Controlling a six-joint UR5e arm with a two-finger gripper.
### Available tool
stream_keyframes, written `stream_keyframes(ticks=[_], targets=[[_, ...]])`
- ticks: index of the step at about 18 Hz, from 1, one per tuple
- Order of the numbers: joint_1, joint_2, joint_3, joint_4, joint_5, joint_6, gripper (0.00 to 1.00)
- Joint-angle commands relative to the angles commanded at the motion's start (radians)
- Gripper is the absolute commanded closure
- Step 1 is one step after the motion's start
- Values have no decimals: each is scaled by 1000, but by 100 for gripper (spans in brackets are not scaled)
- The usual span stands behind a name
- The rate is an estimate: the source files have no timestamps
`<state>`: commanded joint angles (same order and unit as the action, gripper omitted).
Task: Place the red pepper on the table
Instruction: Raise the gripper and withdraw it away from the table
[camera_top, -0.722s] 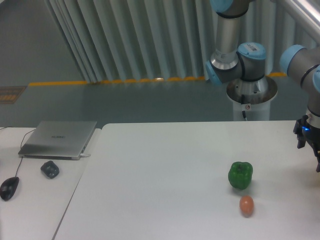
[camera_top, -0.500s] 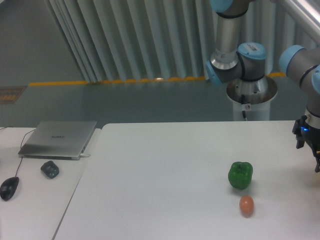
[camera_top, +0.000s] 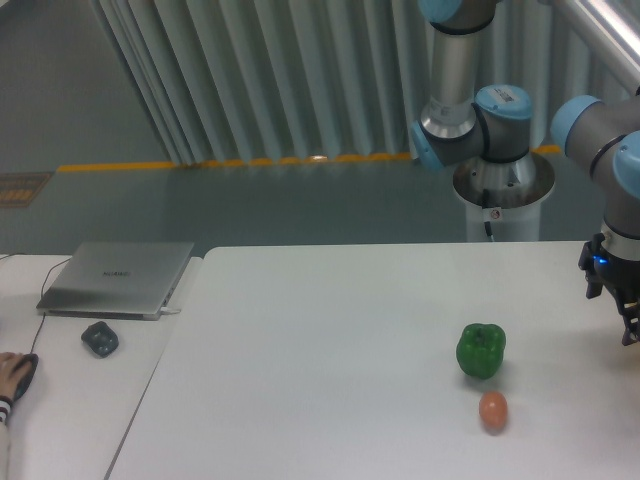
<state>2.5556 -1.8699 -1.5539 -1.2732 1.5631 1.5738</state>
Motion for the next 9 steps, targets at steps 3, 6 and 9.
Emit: stream_keyframes(ticks=[3,6,9], targets=[[8,0,-2,12,-5,12,0],[3,-5,-3,29,-2,-3,0],[8,-5,-2,63,76,11,0]])
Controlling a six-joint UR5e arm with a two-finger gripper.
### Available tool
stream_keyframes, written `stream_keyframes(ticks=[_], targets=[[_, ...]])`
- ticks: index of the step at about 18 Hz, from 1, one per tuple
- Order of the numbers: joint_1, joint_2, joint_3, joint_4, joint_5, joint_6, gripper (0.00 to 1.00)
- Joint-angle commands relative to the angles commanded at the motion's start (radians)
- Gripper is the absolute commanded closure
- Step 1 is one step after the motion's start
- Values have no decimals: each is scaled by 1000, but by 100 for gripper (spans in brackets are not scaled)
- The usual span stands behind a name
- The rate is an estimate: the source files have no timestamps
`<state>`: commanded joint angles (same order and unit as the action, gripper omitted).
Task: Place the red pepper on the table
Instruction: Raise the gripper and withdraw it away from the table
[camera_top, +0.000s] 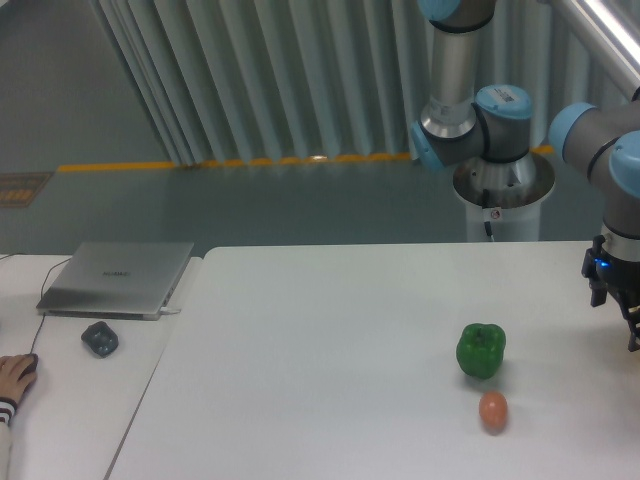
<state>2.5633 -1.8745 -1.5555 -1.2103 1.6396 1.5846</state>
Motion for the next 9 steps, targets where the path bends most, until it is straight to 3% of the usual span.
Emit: stream_keyframes(ticks=[5,9], targets=[[9,-8,17,-6,123,50,0],[35,-26,18,-2,135,55,0]])
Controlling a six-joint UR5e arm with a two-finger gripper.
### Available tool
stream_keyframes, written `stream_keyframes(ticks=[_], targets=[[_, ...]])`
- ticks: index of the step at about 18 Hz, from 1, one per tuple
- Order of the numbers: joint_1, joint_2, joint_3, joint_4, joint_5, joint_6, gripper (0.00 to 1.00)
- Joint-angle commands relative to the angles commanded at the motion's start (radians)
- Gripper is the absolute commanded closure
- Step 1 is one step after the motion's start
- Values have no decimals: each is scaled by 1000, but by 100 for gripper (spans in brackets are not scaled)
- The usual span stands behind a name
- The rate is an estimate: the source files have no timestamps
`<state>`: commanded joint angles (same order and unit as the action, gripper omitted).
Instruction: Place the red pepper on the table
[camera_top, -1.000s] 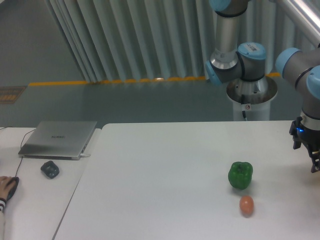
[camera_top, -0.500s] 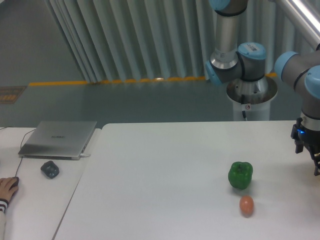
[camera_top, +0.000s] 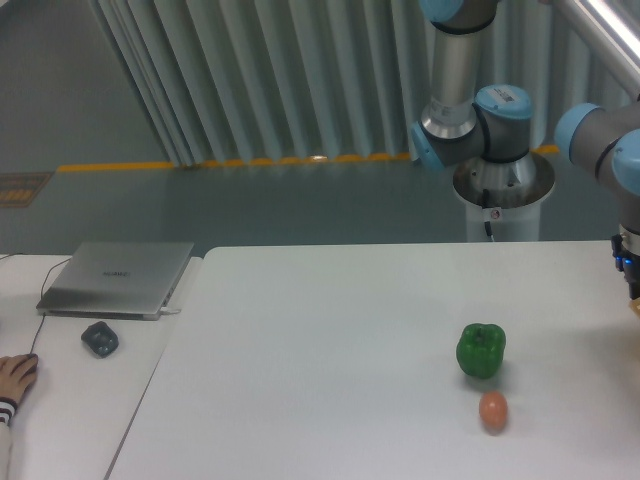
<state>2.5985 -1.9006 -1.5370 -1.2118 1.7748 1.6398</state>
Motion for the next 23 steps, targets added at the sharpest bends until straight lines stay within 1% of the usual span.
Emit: stream_keyframes(ticks=[1,3,6,13,15,17,23], targets=[[23,-6,-2,2,-8,3,0],[29,-18,-2,2,-3,5,0],[40,-18,-2,-3,-5,11,0],[49,-43,-2,-6,2,15,0],[75,-49,-2,-6,2,50,0],[78,-51,-3,-8,3,75,0],[77,-61,-5,-8,6,63,0]])
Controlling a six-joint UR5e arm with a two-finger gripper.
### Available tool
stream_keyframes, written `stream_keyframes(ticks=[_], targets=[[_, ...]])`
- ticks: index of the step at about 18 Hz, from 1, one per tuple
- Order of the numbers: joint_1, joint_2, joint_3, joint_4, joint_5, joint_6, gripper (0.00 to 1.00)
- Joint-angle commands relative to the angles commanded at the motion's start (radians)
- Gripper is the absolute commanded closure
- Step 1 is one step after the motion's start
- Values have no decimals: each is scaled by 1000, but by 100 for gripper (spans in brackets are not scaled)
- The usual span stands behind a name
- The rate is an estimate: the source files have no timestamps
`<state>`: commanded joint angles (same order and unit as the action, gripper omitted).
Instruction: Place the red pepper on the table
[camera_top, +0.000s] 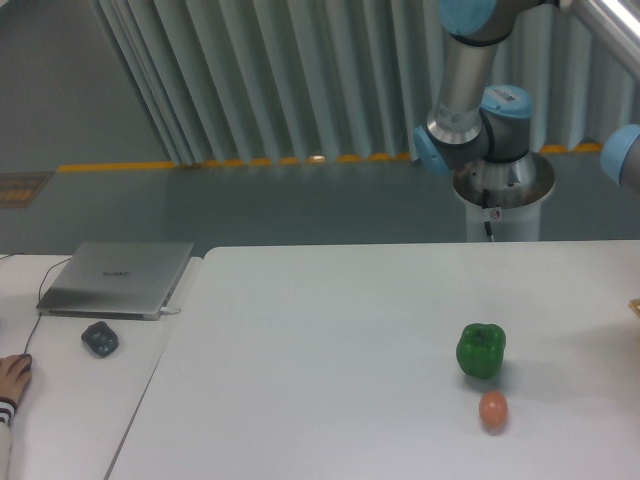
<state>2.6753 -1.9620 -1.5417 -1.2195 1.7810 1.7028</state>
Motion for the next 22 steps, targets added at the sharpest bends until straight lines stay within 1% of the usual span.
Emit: stream_keyframes(ticks=[9,22], targets=[[0,-11,-8,-3,0,-2,0],[-2,-11,-15,-11,2,6,0]])
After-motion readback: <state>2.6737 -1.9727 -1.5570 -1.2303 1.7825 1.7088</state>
